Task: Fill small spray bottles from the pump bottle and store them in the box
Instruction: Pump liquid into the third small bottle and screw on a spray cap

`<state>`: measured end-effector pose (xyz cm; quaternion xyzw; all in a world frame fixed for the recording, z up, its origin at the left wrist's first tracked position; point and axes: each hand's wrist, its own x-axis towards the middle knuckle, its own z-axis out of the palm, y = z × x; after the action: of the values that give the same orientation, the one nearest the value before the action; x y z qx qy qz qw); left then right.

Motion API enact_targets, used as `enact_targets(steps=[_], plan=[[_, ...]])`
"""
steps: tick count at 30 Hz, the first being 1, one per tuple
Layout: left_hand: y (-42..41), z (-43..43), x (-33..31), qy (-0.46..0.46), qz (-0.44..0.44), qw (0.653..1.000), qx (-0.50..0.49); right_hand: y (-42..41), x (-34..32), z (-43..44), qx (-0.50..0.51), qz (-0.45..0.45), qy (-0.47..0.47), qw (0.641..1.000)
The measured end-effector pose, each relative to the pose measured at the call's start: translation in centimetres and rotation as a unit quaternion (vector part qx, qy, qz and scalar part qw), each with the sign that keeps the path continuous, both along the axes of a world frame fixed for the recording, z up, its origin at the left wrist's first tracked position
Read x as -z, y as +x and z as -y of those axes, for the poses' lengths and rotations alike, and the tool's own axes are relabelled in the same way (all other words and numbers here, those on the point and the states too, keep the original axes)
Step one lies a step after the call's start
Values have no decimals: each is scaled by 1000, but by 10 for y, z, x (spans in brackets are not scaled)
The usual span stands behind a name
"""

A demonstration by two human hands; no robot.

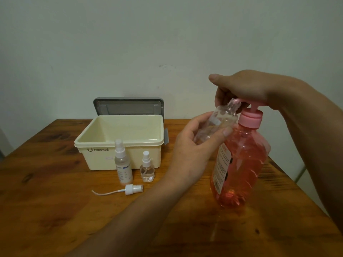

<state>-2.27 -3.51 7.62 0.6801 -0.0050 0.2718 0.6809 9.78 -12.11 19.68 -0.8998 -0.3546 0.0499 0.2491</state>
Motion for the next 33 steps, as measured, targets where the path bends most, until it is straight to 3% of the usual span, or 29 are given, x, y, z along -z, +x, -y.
enact_targets(steps=[33], plan=[[3, 0, 3, -4, 2, 1000, 13, 2, 1, -1, 3, 10, -1, 1000]])
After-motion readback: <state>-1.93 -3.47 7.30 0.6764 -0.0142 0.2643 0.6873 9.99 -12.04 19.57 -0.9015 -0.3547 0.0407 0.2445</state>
